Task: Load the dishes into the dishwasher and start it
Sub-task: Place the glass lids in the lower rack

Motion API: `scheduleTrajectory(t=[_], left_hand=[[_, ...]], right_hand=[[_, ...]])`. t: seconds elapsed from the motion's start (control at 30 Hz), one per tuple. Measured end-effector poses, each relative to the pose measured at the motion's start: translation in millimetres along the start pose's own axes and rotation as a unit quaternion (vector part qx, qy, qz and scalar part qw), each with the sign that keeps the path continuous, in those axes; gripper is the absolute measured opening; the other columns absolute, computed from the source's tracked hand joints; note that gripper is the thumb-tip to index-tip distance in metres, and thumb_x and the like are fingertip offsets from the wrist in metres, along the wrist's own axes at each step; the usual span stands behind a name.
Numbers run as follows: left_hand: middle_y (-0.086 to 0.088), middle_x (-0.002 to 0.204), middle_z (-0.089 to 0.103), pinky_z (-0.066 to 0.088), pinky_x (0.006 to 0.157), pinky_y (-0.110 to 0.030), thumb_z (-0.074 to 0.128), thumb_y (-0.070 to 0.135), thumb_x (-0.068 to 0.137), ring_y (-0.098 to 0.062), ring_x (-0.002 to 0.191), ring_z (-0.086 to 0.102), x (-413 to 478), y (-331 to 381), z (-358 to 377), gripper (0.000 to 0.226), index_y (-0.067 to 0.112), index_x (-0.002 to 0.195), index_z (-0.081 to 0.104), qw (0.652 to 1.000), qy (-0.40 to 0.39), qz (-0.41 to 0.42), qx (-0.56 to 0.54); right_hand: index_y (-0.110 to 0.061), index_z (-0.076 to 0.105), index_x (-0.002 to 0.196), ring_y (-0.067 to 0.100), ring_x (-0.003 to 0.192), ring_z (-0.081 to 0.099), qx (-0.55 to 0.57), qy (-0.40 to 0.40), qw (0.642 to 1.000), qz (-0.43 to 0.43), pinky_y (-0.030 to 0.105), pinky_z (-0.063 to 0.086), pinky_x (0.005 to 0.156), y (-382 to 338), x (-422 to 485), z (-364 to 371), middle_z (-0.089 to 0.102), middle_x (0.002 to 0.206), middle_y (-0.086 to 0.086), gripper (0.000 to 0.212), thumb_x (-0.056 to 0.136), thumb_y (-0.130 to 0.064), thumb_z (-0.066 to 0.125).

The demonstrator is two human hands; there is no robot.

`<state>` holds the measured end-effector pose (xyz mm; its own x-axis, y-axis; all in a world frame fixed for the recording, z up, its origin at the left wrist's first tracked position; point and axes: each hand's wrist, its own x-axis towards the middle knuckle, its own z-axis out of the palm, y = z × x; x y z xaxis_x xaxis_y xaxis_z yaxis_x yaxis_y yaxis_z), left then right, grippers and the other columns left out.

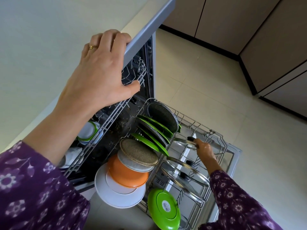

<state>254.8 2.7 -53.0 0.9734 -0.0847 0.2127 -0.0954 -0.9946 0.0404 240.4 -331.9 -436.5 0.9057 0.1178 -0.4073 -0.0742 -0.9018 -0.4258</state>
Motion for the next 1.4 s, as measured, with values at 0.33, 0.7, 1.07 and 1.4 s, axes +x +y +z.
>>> scheduleTrajectory(t=[0.33,0.7,1.07,1.4], left_hand=[[-0.014,0.129,0.040,0.032,0.100,-0.044,0.068,0.041,0.069,-0.034,0.120,0.036,-1,-1,0,0.078,0.006,0.131,0.038,1.000,0.011,0.001,-0.007],[-0.016,0.128,0.042,0.033,0.099,-0.047,0.068,0.042,0.068,-0.036,0.118,0.038,1,-2,2,0.077,0.006,0.129,0.039,1.000,0.017,0.003,-0.008],[-0.017,0.126,0.042,0.034,0.098,-0.049,0.068,0.042,0.068,-0.038,0.117,0.038,1,-2,1,0.077,0.005,0.129,0.039,1.000,0.016,0.005,-0.014],[-0.018,0.125,0.043,0.034,0.099,-0.050,0.069,0.042,0.067,-0.038,0.116,0.038,1,-3,1,0.078,0.005,0.130,0.039,1.000,0.016,0.005,-0.017]], right_hand=[[-0.015,0.057,0.118,0.013,0.056,0.055,-0.074,-0.020,0.996,0.047,0.023,0.047,0.050,6,-6,-9,0.061,0.080,0.008,0.027,0.096,-0.006,0.045],[-0.011,0.057,0.118,0.015,0.053,0.061,-0.078,0.036,0.996,0.031,0.034,0.057,0.055,23,-29,-33,0.060,0.071,0.003,0.024,0.097,-0.012,0.046],[-0.009,0.054,0.126,0.007,0.045,0.055,-0.034,0.036,0.999,0.016,0.018,0.046,0.044,34,-44,-53,0.055,0.061,-0.002,0.033,0.094,-0.006,0.050],[-0.005,0.059,0.119,0.012,0.045,0.056,-0.038,0.033,0.999,-0.020,0.019,0.046,0.048,42,-60,-60,0.057,0.062,-0.002,0.028,0.091,-0.004,0.055]])
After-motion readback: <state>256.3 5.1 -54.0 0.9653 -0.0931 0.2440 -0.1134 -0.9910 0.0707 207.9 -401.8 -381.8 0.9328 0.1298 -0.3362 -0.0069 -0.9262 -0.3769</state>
